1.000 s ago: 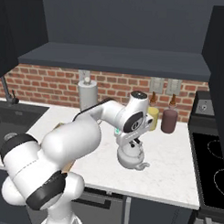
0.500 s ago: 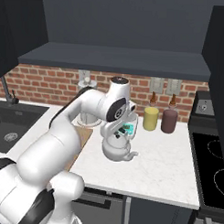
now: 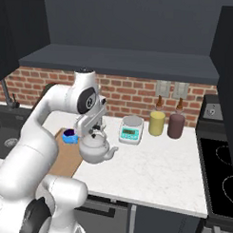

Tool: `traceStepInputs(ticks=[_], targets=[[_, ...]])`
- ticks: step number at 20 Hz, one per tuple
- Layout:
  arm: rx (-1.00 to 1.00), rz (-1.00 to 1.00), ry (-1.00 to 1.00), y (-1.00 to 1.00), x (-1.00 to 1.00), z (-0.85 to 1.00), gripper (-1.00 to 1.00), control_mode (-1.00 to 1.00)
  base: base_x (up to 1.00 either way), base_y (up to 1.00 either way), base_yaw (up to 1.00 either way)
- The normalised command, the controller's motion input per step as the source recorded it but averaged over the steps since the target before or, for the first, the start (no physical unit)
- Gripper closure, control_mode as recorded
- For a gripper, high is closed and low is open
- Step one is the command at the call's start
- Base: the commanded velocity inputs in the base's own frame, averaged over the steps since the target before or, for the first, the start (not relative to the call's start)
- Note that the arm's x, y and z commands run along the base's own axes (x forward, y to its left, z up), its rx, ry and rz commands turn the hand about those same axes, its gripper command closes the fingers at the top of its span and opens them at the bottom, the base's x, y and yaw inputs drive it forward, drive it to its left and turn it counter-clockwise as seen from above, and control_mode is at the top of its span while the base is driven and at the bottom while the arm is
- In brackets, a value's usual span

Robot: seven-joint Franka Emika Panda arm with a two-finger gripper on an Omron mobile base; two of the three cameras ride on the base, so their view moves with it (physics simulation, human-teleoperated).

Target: Pick the kettle from the counter and place it on the tray. Then pick the mug from the cabinet and place it on the tray. Then close the cabinet doors.

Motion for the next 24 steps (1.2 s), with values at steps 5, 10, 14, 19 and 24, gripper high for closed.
traceStepInputs(ticks=[5, 10, 14, 19, 24], targets=[[-0.05, 0.15, 0.04, 1.0, -0.23, 0.0, 1.0, -1.0, 0.0, 0.0, 0.0], [0.0, 0.11, 0.0, 0.94, -0.17, 0.0, 1.0, -1.0, 0.0, 0.0, 0.0], [0.01, 0.03, 0.0, 0.53, -0.05, -0.09, 1.0, -1.0, 0.0, 0.0, 0.0], [0.04, 0.01, 0.0, 0.39, 0.0, -0.22, 1.0, -1.0, 0.0, 0.0, 0.0], [0.04, 0.0, 0.0, 0.38, 0.0, -0.27, 1.0, -1.0, 0.0, 0.0, 0.0]])
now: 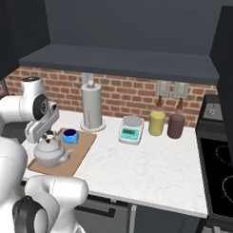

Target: Pick the kettle from the counter and place it on the tray. Then pick the mug from the cabinet and place it on the tray. Then close the cabinet doors.

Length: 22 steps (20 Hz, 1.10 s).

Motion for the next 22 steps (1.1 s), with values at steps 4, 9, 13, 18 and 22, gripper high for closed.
traceStepInputs(ticks=[4, 9, 13, 18, 22], targets=[[0.04, 0.0, 0.0, 0.24, 0.06, -0.23, 1.0, -1.0, 0.0, 0.0, 0.0], [0.01, 0.0, -0.11, 0.04, 0.19, -0.09, 1.0, -1.0, 0.0, 0.0, 0.0], [0.0, 0.0, -0.16, 0.0, 0.13, -0.07, 1.0, -1.0, 0.0, 0.0, 0.0], [0.0, 0.0, -0.1, 0.0, 0.02, -0.15, 1.0, -1.0, 0.0, 0.0, 0.0], [0.0, 0.0, 0.0, 0.0, 0.0, -0.11, 1.0, -1.0, 0.0, 0.0, 0.0]])
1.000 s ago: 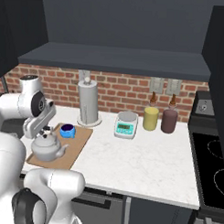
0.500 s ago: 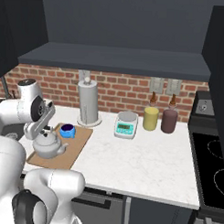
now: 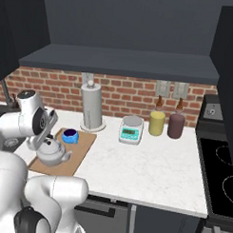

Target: Pick the kettle from the counter and place it on the tray. Then pick the mug from the cabinet and place it on the tray. Then close the cabinet doors.

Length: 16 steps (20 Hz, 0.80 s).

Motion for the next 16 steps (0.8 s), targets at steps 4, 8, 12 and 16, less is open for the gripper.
traceStepInputs(ticks=[4, 8, 12, 16], targets=[[0.02, 0.0, 0.0, -0.01, 0.0, -0.01, 1.0, -1.0, 0.0, 0.0, 0.0], [0.04, 0.01, 0.0, -0.02, 0.01, -0.03, 1.0, -1.0, 0.0, 0.0, 0.0], [0.04, 0.02, 0.0, -0.01, 0.0, -0.1, 1.0, -1.0, 0.0, 0.0, 0.0], [0.04, 0.01, 0.0, 0.0, 0.0, -0.16, 1.0, -1.0, 0.0, 0.0, 0.0]])
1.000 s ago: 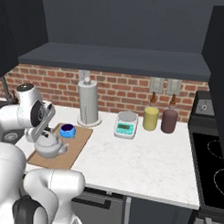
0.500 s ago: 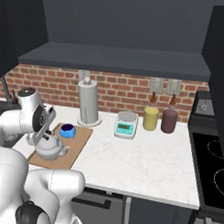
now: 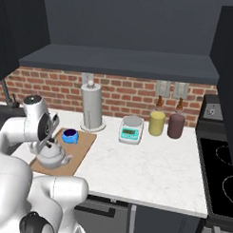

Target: Pick the kettle from the counter and place it on the tray. Then pick the mug from the cabinet and place it on the tray. Then close the cabinet doors.

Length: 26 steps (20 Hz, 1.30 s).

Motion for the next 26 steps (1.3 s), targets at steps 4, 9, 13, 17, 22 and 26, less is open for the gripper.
traceStepInputs(ticks=[4, 9, 13, 17, 22, 26], targets=[[0.03, 0.01, 0.0, 0.0, 0.01, -0.21, 1.0, -1.0, 0.0, 0.0, 0.0], [0.03, 0.01, 0.0, 0.0, 0.08, -0.22, 1.0, -1.0, 0.0, 0.0, 0.0], [0.01, 0.01, 0.0, 0.0, 0.16, -0.21, 1.0, -1.0, 0.0, 0.0, 0.0], [0.0, 0.01, 0.0, 0.0, 0.08, -0.25, 1.0, -1.0, 0.0, 0.0, 0.0], [0.0, 0.0, 0.0, 0.0, 0.0, -0.24, -1.0, -1.0, 0.0, 0.0, 0.0], [0.0, 0.01, 0.0, 0.0, 0.0, -0.05, -1.0, -1.0, 0.0, 0.0, 0.0]])
